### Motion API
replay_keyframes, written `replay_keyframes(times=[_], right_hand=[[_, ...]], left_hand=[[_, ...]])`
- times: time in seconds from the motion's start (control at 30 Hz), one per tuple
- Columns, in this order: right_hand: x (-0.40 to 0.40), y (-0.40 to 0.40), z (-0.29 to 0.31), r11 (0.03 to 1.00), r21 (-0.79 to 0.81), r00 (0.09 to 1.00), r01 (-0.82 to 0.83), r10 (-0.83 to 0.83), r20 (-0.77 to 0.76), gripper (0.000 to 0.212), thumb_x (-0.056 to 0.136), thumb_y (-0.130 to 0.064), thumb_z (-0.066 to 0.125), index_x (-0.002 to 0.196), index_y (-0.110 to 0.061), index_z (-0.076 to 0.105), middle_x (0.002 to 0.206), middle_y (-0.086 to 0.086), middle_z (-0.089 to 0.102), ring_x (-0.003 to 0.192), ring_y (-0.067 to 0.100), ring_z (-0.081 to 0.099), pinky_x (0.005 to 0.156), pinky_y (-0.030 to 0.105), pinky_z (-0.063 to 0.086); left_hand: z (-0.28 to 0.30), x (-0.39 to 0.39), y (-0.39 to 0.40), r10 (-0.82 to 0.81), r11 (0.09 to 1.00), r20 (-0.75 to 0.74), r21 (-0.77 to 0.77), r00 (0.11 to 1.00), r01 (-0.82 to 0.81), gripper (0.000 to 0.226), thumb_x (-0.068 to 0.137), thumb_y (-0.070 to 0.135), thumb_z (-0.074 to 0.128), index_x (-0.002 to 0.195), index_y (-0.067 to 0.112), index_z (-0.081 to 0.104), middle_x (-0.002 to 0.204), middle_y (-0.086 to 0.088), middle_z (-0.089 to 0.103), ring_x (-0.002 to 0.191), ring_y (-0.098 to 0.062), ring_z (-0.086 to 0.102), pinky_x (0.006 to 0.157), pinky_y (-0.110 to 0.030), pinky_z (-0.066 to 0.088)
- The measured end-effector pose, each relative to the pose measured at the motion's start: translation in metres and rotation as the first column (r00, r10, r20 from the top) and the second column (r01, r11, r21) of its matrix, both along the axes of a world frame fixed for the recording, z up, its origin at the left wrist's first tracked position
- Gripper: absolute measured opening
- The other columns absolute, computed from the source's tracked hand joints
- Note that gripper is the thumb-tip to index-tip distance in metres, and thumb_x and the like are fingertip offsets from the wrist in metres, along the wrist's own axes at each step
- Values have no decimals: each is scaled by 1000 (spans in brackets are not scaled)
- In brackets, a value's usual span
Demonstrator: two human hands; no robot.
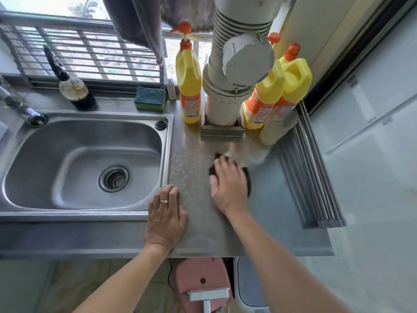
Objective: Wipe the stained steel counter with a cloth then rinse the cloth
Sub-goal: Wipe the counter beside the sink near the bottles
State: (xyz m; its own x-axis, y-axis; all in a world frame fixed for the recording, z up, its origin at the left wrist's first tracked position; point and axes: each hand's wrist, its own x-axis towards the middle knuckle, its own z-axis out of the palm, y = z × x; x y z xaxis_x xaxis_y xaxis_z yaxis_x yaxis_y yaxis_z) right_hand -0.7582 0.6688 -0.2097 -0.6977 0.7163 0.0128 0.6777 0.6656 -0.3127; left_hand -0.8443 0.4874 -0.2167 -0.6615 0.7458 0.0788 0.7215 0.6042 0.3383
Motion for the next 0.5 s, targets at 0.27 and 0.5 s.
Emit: replay_keyframes(times=[0.27, 0.5], right_hand=[[58, -43, -8, 928, -29, 926, -371, 367, -82, 56, 97, -37, 53, 152, -25, 49, 161, -7, 42, 151, 13, 34, 125, 39, 24], [194, 25, -9, 980, 69, 981, 187, -184, -60, 53, 99, -35, 42, 145, -14, 56, 154, 4, 52, 143, 24, 48, 118, 48, 36]], left_hand=[[1, 5, -4, -47, 999, -46, -7, 998, 47, 44, 85, 23, 45, 124, 5, 56, 132, -14, 53, 124, -36, 50, 109, -48, 40], [-3, 4, -5, -65, 998, -67, 3, 996, 65, 42, 87, 24, 42, 122, 7, 58, 130, -11, 55, 130, -36, 48, 113, -49, 37]])
